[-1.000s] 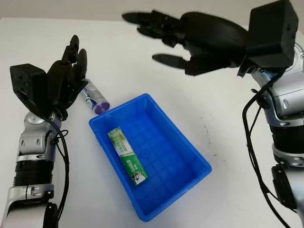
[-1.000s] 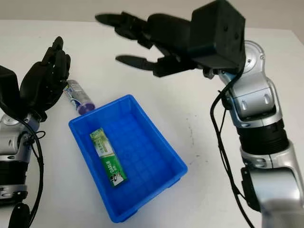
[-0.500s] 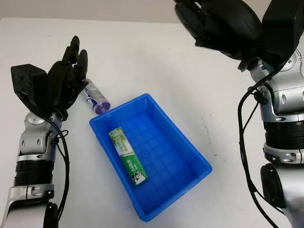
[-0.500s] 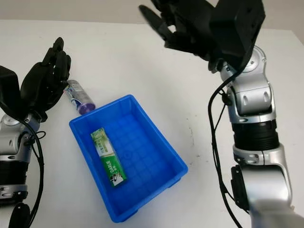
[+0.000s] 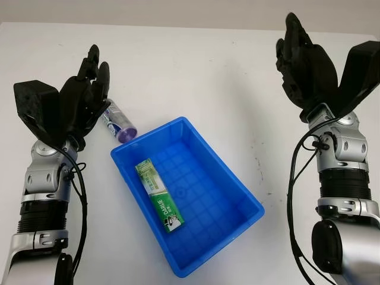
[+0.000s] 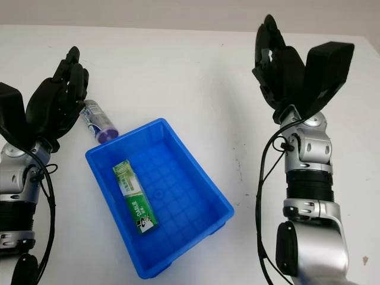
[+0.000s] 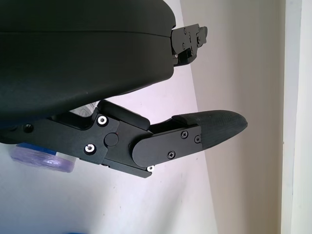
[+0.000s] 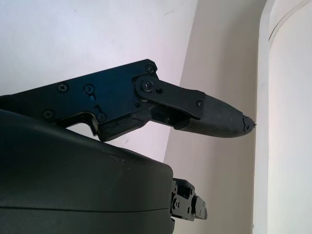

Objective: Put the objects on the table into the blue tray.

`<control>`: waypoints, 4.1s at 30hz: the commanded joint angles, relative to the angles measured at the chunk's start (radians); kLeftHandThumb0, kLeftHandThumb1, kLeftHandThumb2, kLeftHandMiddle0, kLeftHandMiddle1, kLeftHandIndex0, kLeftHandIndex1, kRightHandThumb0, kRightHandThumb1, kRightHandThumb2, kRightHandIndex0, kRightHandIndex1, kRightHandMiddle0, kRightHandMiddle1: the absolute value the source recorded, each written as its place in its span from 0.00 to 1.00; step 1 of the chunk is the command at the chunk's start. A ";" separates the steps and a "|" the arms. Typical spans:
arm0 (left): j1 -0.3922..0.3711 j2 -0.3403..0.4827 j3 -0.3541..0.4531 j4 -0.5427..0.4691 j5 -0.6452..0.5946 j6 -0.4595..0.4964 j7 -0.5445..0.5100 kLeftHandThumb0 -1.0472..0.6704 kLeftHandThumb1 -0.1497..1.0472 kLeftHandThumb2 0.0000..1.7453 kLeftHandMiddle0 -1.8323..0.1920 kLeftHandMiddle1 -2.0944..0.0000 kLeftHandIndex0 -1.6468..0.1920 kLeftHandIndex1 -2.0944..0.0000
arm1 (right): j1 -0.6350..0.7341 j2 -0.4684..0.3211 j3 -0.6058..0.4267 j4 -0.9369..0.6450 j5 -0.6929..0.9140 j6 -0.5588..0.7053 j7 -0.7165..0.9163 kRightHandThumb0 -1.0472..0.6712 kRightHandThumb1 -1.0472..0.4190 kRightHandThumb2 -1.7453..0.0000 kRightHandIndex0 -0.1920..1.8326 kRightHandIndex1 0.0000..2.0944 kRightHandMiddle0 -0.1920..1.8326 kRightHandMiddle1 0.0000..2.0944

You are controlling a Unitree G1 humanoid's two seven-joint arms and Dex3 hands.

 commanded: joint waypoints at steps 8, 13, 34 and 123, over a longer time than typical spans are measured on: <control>-0.018 0.031 0.004 0.009 0.002 -0.003 -0.015 0.17 1.00 0.38 1.00 1.00 1.00 1.00 | 0.070 0.019 0.003 -0.029 -0.010 -0.059 -0.037 0.15 0.00 0.55 0.00 0.00 0.00 0.00; -0.055 0.102 -0.008 0.030 0.032 -0.009 -0.061 0.16 1.00 0.37 1.00 1.00 1.00 1.00 | 0.089 0.023 0.009 -0.065 -0.006 -0.048 -0.035 0.17 0.00 0.54 0.00 0.00 0.00 0.00; -0.414 0.586 -0.400 0.318 0.666 -0.600 -0.325 0.36 0.78 0.03 0.95 0.98 0.94 0.98 | 0.104 0.047 0.027 -0.103 0.016 -0.040 -0.032 0.18 0.00 0.54 0.00 0.00 0.00 0.00; -0.304 0.472 -0.446 -0.286 0.440 -0.621 -0.129 0.35 1.00 0.27 0.46 0.00 0.64 0.00 | 0.120 0.076 0.036 -0.126 0.033 -0.015 -0.034 0.21 0.00 0.55 0.00 0.00 0.00 0.00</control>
